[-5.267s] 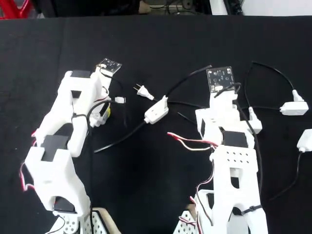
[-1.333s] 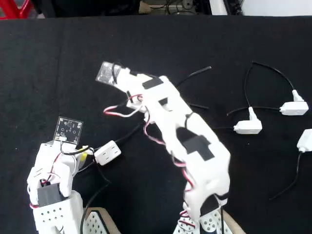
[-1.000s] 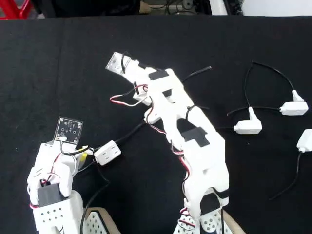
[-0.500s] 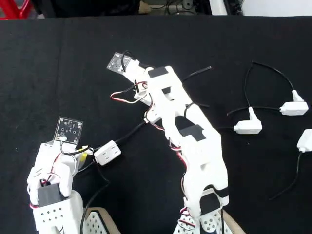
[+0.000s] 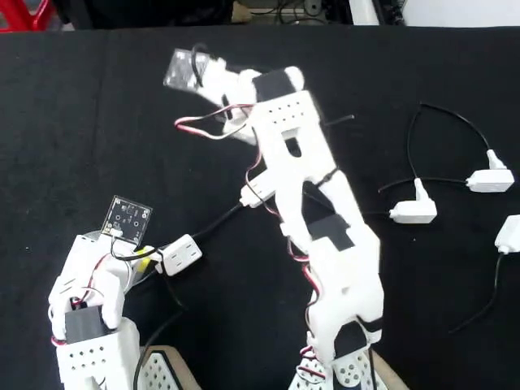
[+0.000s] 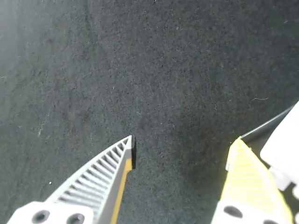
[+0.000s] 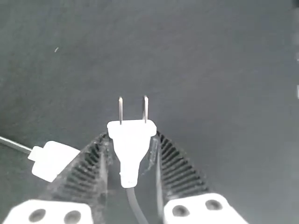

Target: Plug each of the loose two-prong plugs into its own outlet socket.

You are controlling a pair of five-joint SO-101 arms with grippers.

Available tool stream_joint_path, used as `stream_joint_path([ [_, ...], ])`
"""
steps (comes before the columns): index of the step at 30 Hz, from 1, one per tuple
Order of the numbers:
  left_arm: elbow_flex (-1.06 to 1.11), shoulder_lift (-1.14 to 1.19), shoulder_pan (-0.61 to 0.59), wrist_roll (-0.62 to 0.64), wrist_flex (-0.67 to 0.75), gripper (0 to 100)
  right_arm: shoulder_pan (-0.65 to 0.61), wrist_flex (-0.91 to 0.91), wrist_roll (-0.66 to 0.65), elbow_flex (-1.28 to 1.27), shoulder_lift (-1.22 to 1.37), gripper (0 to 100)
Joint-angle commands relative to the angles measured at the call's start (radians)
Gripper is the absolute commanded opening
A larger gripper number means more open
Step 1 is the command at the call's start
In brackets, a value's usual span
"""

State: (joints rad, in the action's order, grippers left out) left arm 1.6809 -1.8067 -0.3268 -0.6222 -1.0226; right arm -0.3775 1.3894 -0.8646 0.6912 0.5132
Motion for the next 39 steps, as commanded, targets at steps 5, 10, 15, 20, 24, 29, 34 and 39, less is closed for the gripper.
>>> stream_joint_path([
  [5,0.019,-0.005,0.01,-0.011,-0.011,32,-0.023,0.229,-0.058,0.337,-0.154,1.1],
  [10,0.019,-0.005,0.01,-0.011,-0.011,32,-0.078,0.379,-0.107,0.366,-0.229,1.1],
  [15,0.019,-0.005,0.01,-0.011,-0.011,32,-0.137,0.377,-0.16,-0.015,-0.34,1.1],
  [20,0.019,-0.005,0.008,-0.011,-0.009,32,-0.221,0.377,-0.199,-0.38,-0.567,1.1],
  [24,0.019,-0.005,0.005,-0.011,-0.009,32,-0.292,0.311,-0.238,-0.762,-0.779,1.1],
  [29,0.019,-0.005,0.004,-0.008,-0.009,32,-0.313,0.021,-0.242,-1.294,-1.0,1.1],
  [34,0.019,-0.005,0.004,-0.008,-0.009,32,-0.313,-0.258,-0.322,-1.656,-1.064,1.1],
  [39,0.019,-0.005,0.005,-0.008,-0.011,32,-0.311,-0.368,-0.394,-1.728,-1.0,1.5],
])
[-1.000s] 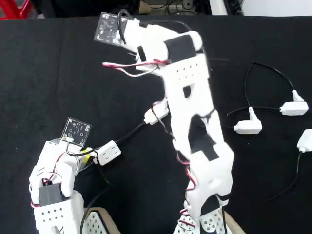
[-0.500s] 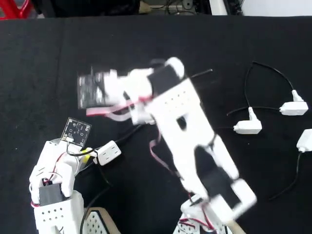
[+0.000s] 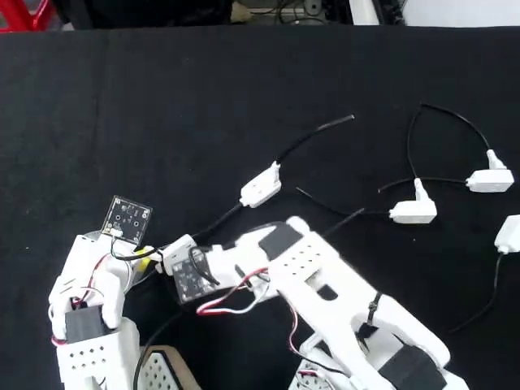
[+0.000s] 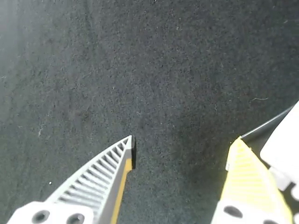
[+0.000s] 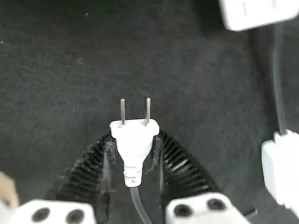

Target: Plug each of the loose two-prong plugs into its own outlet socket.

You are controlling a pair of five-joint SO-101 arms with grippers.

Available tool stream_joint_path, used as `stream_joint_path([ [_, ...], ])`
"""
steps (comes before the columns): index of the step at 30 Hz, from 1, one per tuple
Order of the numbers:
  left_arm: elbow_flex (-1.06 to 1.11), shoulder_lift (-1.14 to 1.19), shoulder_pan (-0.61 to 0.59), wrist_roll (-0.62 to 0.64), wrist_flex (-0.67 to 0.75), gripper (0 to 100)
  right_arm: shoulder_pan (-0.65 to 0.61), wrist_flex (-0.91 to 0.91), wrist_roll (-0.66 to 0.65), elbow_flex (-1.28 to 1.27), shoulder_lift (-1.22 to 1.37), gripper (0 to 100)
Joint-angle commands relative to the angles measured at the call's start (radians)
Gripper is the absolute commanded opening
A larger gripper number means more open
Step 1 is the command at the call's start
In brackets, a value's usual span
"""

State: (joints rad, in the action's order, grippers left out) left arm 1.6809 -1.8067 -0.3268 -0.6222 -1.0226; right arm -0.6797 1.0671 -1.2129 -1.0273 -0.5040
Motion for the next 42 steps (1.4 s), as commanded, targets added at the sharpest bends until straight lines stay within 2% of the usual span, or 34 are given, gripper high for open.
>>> stream_joint_path([
  [1,0.019,-0.005,0.005,-0.008,-0.011,32,-0.006,-0.046,-0.06,0.001,0.039,1.5],
  [5,0.019,-0.005,0.007,-0.009,-0.011,32,0.037,-0.051,-0.064,0.096,0.137,2.1],
  [10,0.019,-0.005,0.008,-0.009,-0.011,32,0.087,-0.028,-0.046,0.246,0.268,14.8],
  [13,0.019,-0.005,0.01,-0.009,-0.011,32,0.087,0.023,0.003,0.321,0.309,18.1],
  [17,0.019,-0.005,0.005,-0.011,-0.011,32,0.112,0.112,0.063,0.386,0.251,18.0],
  [22,0.019,-0.005,0.004,-0.011,-0.011,32,0.176,0.215,0.178,0.374,0.033,18.0],
  [24,0.019,-0.005,0.004,-0.011,-0.011,32,0.199,0.229,0.269,0.329,-0.076,18.0],
  [27,0.019,-0.005,0.004,-0.011,-0.011,32,0.239,0.189,0.474,0.226,-0.228,18.0],
  [30,0.019,-0.005,0.005,-0.011,-0.011,32,0.287,0.127,0.713,0.097,-0.36,18.0],
  [34,0.019,-0.005,0.005,-0.011,-0.011,32,0.296,-0.006,0.941,-0.073,-0.475,18.0],
  [42,0.019,-0.005,0.007,-0.011,-0.011,32,0.212,-0.166,1.395,-0.185,-0.424,18.4],
])
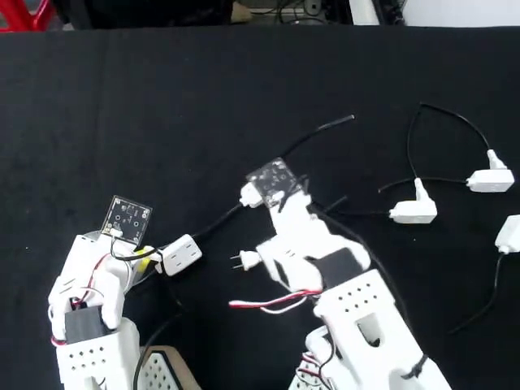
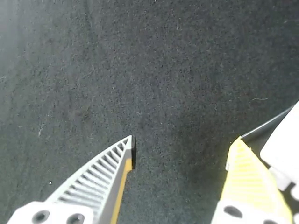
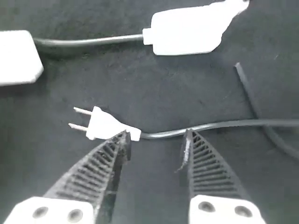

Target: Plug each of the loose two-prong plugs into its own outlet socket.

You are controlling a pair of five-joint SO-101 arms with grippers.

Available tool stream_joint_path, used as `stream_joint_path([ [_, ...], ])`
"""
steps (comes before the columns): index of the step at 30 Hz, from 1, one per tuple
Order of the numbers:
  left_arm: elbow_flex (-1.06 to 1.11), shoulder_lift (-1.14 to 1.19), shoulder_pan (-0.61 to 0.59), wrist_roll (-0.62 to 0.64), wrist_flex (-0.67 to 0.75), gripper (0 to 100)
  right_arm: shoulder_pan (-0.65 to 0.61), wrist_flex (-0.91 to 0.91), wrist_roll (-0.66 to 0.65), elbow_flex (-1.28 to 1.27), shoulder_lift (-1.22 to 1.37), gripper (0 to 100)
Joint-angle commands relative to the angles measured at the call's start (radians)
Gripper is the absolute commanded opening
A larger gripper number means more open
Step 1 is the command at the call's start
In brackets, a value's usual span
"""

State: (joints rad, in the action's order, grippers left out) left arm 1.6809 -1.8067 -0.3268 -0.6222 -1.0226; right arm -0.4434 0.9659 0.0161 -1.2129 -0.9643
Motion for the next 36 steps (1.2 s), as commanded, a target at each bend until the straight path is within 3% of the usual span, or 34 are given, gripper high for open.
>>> stream_joint_path([
  [1,0.019,-0.005,0.005,-0.011,-0.011,32,-0.046,-0.078,0.213,0.007,0.07,18.5],
  [8,0.019,-0.005,0.005,-0.011,-0.011,32,-0.175,-0.178,0.489,0.108,0.427,18.5],
  [12,0.019,-0.005,0.005,-0.011,-0.011,32,-0.144,-0.178,0.632,0.211,0.621,18.5],
  [15,0.019,-0.005,0.005,-0.011,-0.011,32,-0.064,-0.178,0.658,0.252,0.7,18.5],
  [20,0.019,-0.005,0.005,-0.011,-0.011,32,-0.032,-0.178,0.661,0.254,0.728,18.1],
  [27,0.019,-0.005,0.007,-0.011,-0.011,32,-0.158,-0.164,0.64,0.239,0.73,18.0],
  [29,0.019,-0.005,0.005,-0.011,-0.011,32,-0.161,-0.166,0.577,0.248,0.728,15.9],
  [33,0.019,-0.005,0.005,-0.011,-0.011,32,-0.14,-0.173,0.437,0.286,0.731,0.6],
  [36,0.019,-0.005,0.005,-0.011,-0.011,32,-0.083,-0.173,0.384,0.309,0.728,1.5],
])
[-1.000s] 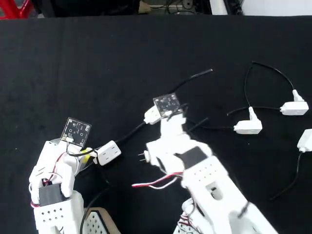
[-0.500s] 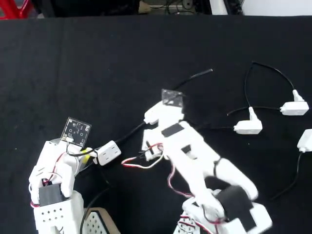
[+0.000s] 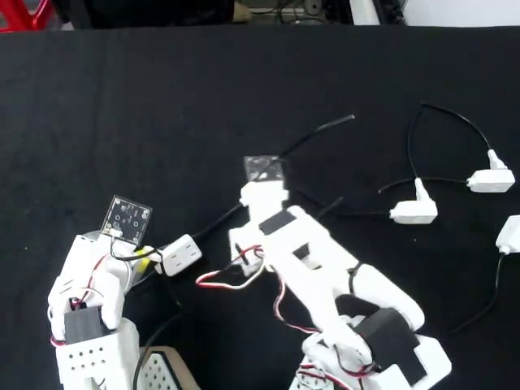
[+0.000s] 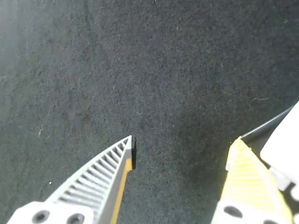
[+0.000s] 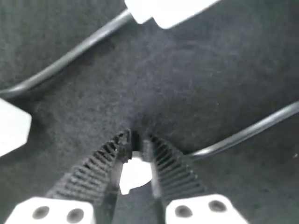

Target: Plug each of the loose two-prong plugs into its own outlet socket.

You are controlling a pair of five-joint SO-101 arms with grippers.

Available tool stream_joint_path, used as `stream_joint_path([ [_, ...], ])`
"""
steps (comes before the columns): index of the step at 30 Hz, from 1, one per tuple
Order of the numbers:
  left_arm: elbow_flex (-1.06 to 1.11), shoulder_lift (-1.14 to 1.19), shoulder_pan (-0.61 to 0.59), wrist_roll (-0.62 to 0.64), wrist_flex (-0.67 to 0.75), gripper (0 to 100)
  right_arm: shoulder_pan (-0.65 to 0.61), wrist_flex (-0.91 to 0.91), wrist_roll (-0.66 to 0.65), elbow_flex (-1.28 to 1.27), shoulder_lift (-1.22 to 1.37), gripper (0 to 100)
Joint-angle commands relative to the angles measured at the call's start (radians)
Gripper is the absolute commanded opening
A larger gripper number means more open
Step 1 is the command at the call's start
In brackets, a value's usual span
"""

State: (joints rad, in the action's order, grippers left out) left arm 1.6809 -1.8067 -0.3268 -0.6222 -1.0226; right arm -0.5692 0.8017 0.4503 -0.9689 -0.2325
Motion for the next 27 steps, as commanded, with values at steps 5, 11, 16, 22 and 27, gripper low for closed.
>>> stream_joint_path([
  [5,0.019,-0.005,0.005,-0.011,-0.011,32,0.138,-0.008,-0.269,0.136,-0.004,1.2],
  [11,0.019,-0.005,0.004,-0.011,-0.011,32,0.143,0.066,-0.354,0.188,-0.004,1.4],
  [16,0.019,-0.005,0.004,-0.011,-0.011,32,0.157,0.311,-0.11,0.252,-0.005,3.2],
  [22,0.019,-0.005,0.004,-0.011,-0.011,32,0.189,0.632,-0.273,0.317,0.004,5.1],
  [27,0.019,-0.005,0.004,-0.011,-0.011,32,0.189,0.545,-0.299,0.257,0.005,4.6],
])
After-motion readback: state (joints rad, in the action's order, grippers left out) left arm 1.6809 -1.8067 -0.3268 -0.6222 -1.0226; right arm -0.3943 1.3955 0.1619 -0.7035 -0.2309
